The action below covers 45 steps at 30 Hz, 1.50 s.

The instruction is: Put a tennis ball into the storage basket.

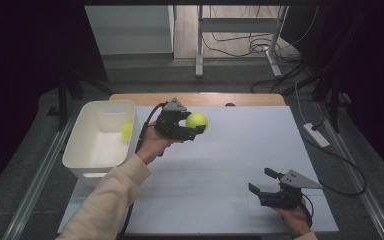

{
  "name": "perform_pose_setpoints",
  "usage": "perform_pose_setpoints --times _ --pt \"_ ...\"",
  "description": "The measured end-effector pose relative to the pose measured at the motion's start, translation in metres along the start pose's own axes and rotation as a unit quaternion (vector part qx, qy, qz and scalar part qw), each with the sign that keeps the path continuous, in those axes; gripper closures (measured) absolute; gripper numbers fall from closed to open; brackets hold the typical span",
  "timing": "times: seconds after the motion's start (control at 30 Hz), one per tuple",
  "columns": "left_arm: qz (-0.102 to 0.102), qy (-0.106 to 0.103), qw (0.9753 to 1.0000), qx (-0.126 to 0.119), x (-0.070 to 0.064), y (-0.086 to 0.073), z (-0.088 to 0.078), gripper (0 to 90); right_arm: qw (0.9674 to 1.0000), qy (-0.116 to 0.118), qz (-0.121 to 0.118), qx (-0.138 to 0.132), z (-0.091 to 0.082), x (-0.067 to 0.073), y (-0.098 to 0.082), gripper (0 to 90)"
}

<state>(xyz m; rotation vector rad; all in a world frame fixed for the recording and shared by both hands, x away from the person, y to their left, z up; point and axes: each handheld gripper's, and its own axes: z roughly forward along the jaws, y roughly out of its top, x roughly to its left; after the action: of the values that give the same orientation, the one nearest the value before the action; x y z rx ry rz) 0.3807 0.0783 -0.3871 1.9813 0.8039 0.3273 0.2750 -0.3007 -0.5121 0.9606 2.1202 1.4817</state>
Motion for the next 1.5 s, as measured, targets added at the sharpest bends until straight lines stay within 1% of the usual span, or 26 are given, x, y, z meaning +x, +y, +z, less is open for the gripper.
perform_pose_setpoints --times 0.27,0.6,0.87,1.5 --pt "-0.002 0.001 0.9999 -0.011 0.003 0.0 -0.014 27.8 1.0 -0.002 -0.001 -0.001 0.0 0.0 0.0 13.5" --pt "-0.003 0.002 0.9998 -0.02 0.005 0.001 -0.023 27.8 1.0 -0.002 -0.001 -0.001 0.0 0.001 0.0 13.5" --pt "-0.004 0.008 0.9996 -0.026 0.008 0.0 -0.032 27.8 1.0 -0.003 -0.001 -0.001 0.0 0.001 0.0 13.5" --pt "-0.011 0.025 0.9988 -0.041 0.016 -0.002 -0.052 27.8 1.0 -0.002 -0.004 0.0 0.0 0.001 0.001 13.5"
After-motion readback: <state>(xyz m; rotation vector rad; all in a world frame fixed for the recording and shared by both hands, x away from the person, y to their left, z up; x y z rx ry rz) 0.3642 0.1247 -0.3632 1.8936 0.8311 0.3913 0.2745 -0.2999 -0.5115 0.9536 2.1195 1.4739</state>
